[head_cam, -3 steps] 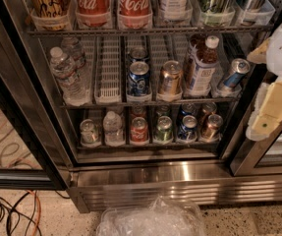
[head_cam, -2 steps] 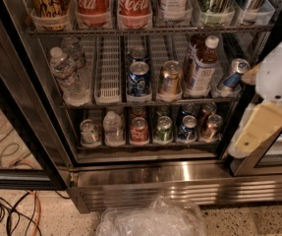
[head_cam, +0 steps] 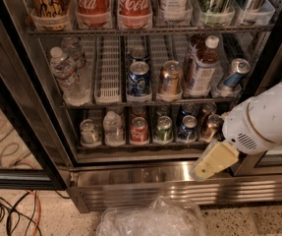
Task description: Pick orange can from bottom shelf of fridge
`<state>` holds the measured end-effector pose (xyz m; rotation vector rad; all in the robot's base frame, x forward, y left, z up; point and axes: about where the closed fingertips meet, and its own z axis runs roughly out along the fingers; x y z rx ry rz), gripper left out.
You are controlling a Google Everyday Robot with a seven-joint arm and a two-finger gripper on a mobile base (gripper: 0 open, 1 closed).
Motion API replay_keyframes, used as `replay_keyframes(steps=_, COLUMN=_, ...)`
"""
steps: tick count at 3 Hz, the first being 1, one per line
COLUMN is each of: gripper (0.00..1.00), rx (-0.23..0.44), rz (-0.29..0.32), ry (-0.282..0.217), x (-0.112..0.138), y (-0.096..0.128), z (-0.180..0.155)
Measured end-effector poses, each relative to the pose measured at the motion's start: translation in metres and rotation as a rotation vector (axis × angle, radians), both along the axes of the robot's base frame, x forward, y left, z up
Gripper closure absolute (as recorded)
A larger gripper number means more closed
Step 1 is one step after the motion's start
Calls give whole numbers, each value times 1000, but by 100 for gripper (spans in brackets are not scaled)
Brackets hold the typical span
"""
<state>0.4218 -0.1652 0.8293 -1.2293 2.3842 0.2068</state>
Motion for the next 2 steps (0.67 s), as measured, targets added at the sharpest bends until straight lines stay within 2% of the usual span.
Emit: replay_keyframes(steps=2, gripper=0, rx=17, rz=-9, ry=-12, x=3, y=1, z=-2)
